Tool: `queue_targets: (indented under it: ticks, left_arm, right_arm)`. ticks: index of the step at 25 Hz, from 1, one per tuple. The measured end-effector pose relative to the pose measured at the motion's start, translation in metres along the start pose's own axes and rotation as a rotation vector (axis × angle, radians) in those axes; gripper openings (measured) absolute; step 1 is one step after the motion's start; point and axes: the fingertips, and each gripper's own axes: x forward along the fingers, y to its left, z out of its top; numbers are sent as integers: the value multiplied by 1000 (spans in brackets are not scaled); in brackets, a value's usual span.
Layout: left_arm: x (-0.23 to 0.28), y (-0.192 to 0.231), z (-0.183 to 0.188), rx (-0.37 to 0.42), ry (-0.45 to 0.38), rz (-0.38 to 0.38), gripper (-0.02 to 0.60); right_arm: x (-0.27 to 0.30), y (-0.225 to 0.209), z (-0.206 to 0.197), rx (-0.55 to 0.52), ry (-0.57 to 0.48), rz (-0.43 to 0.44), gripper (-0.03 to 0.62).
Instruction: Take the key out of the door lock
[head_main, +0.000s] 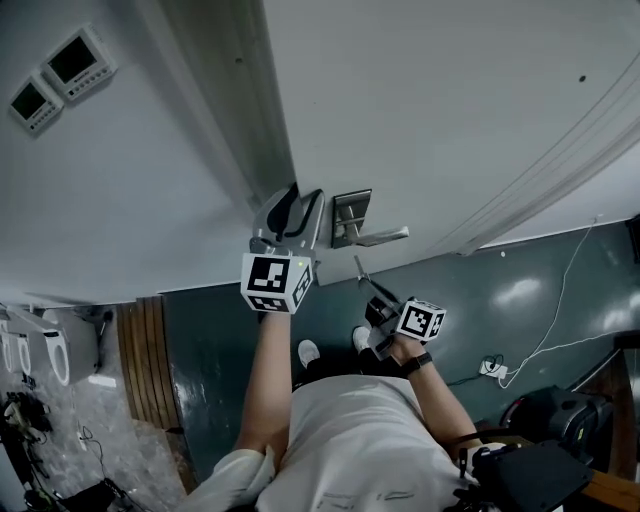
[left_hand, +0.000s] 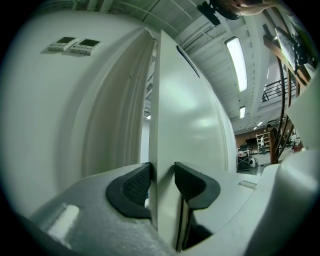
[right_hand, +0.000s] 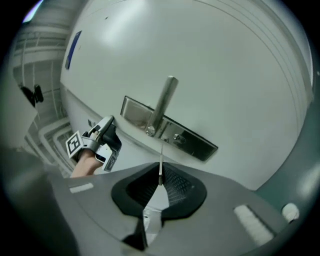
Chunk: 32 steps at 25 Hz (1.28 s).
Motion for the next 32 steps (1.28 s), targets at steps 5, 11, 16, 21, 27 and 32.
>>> queue_targets:
  ticks: [5,11,16,21,27,32]
  left_arm:
    - [0,1,-1,16,10,-11,146]
    - [-40,10,-12,14,24,67,9]
    - [-83,-34,-10,-6,24,125,0]
    - [-117,-117,-5,9,39,153,0]
    - [-140,-179,19,56,11,197,0]
    - [-150,-174,43,64,-58,224,2]
  right_arm:
    - [-25,31,14,-315,-7,-138,26]
    - [-56,69,35,-509,-86,-180,26]
    - [-75,103,75,-722,-160,-170,26]
    - [-104,162,97,-947,-198,-106,26]
    - [-145,192,96,-977,-219,-103,26]
    - [-148,213,87,-1009,-255,-110,26]
